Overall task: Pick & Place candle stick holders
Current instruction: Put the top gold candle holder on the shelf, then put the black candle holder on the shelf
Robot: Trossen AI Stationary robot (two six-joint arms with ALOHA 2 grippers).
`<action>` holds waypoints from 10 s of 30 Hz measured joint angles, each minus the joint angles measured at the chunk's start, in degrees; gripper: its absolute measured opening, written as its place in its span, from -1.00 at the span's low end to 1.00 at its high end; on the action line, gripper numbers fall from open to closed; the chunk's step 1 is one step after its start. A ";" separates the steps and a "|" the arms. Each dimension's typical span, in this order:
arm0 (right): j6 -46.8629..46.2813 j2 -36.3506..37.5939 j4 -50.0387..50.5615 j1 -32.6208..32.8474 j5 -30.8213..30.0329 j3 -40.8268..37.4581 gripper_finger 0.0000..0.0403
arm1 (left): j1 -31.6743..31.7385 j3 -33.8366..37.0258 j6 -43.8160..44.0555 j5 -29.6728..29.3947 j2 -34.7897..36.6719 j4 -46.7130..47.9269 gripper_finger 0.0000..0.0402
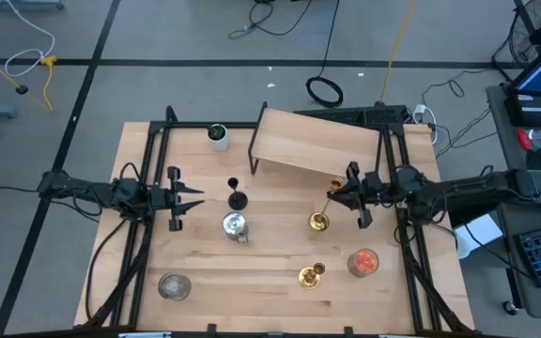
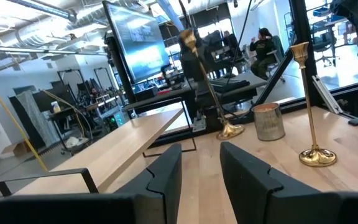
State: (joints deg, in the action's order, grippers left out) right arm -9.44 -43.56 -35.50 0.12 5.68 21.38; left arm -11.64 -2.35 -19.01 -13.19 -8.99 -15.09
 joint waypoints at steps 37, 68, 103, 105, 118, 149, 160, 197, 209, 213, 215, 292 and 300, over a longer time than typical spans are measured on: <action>26.07 8.97 22.01 -4.36 -55.40 16.90 -0.91 | -0.02 0.00 1.12 0.02 0.00 -0.07 -0.41; 19.39 8.81 7.72 -23.41 -50.50 5.08 -0.69 | -0.02 0.00 1.21 0.00 0.02 -0.13 -0.41; 24.23 12.95 13.25 1.43 -55.11 5.23 0.00 | 0.00 0.00 11.97 -0.52 0.02 -0.17 -0.41; 23.70 12.90 14.35 3.84 -55.11 5.23 0.00 | -0.02 0.00 12.78 -1.17 0.02 -0.16 -0.41; 14.74 7.55 22.92 18.31 -47.21 5.23 0.00 | -0.01 0.00 19.22 -7.30 -8.47 -0.23 -0.41; 4.25 -14.77 22.88 25.29 -23.50 5.23 -0.02 | 4.20 0.02 32.59 -11.89 -36.91 -24.00 0.12; 4.30 -14.77 19.67 25.27 -23.53 5.21 -0.03 | 5.29 -9.20 26.42 -13.68 -50.43 -19.12 0.10; 4.12 -14.77 19.93 25.27 -23.53 5.21 -0.03 | 10.04 -12.22 25.98 -7.22 -59.22 -32.82 -0.74; 4.20 -14.77 19.93 25.20 -23.53 5.21 -0.03 | 10.03 -12.22 23.19 -0.22 -54.59 -41.88 -0.80; 4.25 -14.77 19.93 25.20 -23.53 5.21 -0.03 | 10.03 -14.62 23.22 2.90 -53.40 -41.88 -0.75; 4.27 -14.77 19.93 25.20 -23.53 5.21 -0.03 | 10.04 -16.88 23.01 5.40 -53.42 -41.19 -0.79; 5.84 -14.75 19.51 22.31 -23.70 5.19 -0.03 | 49.00 -56.24 18.88 29.58 -86.73 -24.87 -0.75; 5.82 -14.75 19.51 22.32 -23.67 5.19 -0.03 | 48.74 -56.24 16.32 29.87 -86.73 -24.22 -0.54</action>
State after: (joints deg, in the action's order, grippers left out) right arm -3.62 -58.30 -15.99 22.44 -17.99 26.57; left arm 37.10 -58.59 -2.69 16.68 -95.72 -39.31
